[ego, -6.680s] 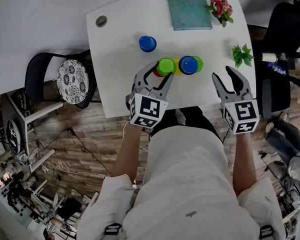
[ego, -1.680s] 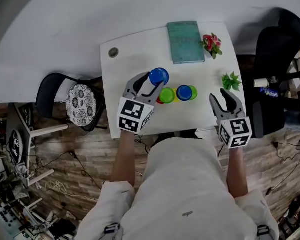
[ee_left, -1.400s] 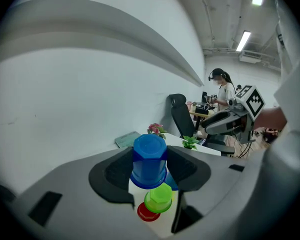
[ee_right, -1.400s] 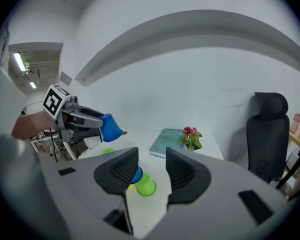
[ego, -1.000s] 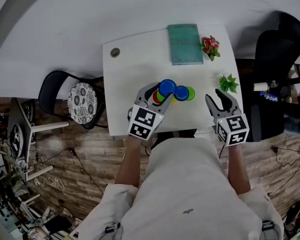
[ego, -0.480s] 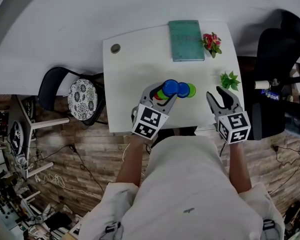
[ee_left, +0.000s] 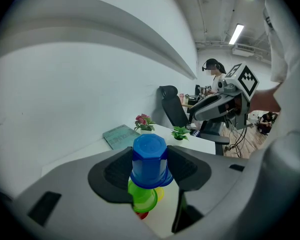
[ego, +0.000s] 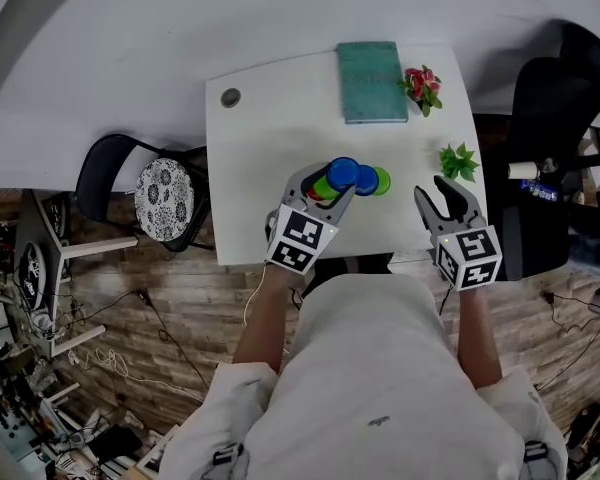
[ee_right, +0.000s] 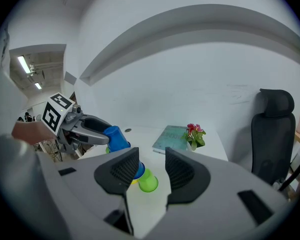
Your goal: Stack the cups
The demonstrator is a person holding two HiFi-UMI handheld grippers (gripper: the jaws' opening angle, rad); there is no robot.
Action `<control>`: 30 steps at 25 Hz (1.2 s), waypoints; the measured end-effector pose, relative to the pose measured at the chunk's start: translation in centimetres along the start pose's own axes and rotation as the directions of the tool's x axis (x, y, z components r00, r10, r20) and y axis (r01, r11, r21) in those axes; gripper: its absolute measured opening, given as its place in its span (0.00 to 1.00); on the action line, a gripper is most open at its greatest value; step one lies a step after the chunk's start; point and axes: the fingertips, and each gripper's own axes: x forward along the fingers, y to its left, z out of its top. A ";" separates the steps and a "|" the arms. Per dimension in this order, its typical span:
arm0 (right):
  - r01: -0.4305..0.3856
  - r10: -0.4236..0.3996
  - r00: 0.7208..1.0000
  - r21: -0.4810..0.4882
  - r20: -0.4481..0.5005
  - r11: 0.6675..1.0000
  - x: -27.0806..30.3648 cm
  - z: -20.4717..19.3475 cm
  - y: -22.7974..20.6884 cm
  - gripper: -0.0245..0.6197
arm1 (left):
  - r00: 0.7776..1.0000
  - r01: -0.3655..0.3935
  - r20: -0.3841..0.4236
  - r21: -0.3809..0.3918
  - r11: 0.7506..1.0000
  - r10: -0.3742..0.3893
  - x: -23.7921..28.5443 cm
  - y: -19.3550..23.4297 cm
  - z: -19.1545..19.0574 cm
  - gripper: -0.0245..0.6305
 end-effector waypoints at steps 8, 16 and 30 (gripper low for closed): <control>-0.002 0.002 1.000 0.003 0.006 1.000 -0.3 0.1 -0.1 0.29 | 1.000 -0.002 0.010 -0.005 1.000 0.002 -0.4 0.1 -0.2 0.44; -0.013 0.013 1.000 -0.001 0.010 1.000 -0.9 0.0 0.0 0.29 | 1.000 -0.021 0.009 0.002 1.000 0.021 -0.8 -0.5 -0.2 0.45; -0.146 0.146 0.989 -0.066 -0.007 0.987 -1.1 -1.8 1.9 0.28 | 0.974 -0.222 0.019 -0.133 0.966 0.227 -4.8 -1.1 -2.7 0.45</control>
